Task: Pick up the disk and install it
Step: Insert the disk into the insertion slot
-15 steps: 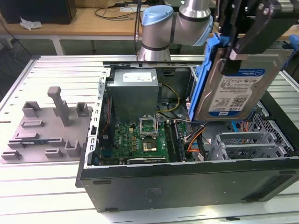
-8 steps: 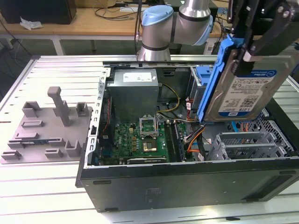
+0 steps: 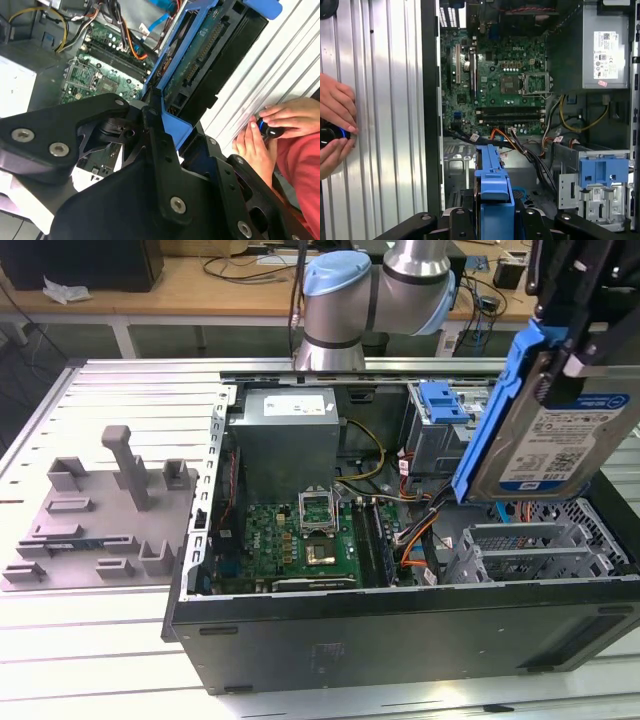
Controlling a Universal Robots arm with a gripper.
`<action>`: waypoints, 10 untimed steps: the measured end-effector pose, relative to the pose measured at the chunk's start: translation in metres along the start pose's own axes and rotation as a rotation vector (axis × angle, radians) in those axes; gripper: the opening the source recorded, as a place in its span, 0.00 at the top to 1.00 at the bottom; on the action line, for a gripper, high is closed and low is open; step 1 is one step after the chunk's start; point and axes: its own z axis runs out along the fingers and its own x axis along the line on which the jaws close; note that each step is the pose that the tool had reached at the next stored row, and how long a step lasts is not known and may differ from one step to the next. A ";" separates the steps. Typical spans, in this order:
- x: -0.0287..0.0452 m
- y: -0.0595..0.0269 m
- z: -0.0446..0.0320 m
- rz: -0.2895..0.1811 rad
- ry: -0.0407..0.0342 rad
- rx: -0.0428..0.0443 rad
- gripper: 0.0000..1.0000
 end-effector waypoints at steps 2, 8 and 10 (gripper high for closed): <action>0.0002 -0.0068 0.0009 0.000 -0.0013 0.0000 0.63; 0.0020 -0.0265 0.0045 0.003 -0.0064 -0.0001 0.63; 0.0037 -0.0286 0.0068 0.007 -0.0079 0.0001 0.63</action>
